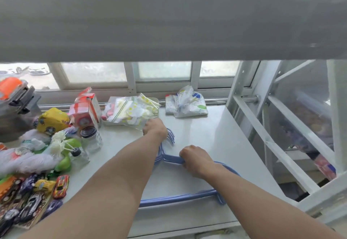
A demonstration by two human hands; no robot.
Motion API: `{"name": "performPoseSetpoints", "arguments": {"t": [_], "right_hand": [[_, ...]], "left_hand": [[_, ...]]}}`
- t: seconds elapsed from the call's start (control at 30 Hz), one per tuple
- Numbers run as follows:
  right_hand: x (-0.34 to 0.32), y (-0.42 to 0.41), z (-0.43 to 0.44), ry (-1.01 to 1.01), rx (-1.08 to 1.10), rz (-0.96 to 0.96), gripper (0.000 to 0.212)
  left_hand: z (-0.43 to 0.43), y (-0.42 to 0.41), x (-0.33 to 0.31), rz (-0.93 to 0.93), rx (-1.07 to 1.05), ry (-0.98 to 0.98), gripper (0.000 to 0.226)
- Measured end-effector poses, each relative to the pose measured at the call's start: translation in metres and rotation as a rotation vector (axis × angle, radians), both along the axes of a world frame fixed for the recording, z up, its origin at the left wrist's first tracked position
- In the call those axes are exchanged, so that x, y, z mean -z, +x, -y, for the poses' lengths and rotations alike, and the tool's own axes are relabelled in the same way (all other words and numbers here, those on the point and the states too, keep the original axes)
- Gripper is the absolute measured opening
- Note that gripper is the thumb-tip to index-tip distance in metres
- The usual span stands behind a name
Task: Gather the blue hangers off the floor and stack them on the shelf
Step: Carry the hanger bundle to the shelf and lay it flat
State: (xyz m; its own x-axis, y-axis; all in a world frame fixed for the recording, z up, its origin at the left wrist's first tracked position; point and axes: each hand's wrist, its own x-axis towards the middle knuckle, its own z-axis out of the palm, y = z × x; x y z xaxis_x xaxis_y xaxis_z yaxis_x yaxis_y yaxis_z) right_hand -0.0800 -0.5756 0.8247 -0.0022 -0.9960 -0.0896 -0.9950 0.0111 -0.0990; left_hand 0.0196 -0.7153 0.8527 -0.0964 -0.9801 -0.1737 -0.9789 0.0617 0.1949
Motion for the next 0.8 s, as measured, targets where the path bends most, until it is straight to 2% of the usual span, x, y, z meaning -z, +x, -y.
{"name": "performPoseSetpoints", "arguments": {"t": [0.4,0.73,0.8], "right_hand": [[-0.01,-0.003,0.003,0.05,0.033,0.059,0.02],[-0.015,0.003,0.001,0.06,-0.006,-0.01,0.016],[-0.015,0.005,0.0,0.061,-0.026,-0.044,0.022]], "left_hand": [[0.005,-0.012,-0.009,0.211,0.276,-0.009,0.037],[0.009,-0.017,-0.008,0.247,0.307,-0.017,0.038],[0.009,-0.02,-0.006,0.244,0.298,-0.011,0.039]]}}
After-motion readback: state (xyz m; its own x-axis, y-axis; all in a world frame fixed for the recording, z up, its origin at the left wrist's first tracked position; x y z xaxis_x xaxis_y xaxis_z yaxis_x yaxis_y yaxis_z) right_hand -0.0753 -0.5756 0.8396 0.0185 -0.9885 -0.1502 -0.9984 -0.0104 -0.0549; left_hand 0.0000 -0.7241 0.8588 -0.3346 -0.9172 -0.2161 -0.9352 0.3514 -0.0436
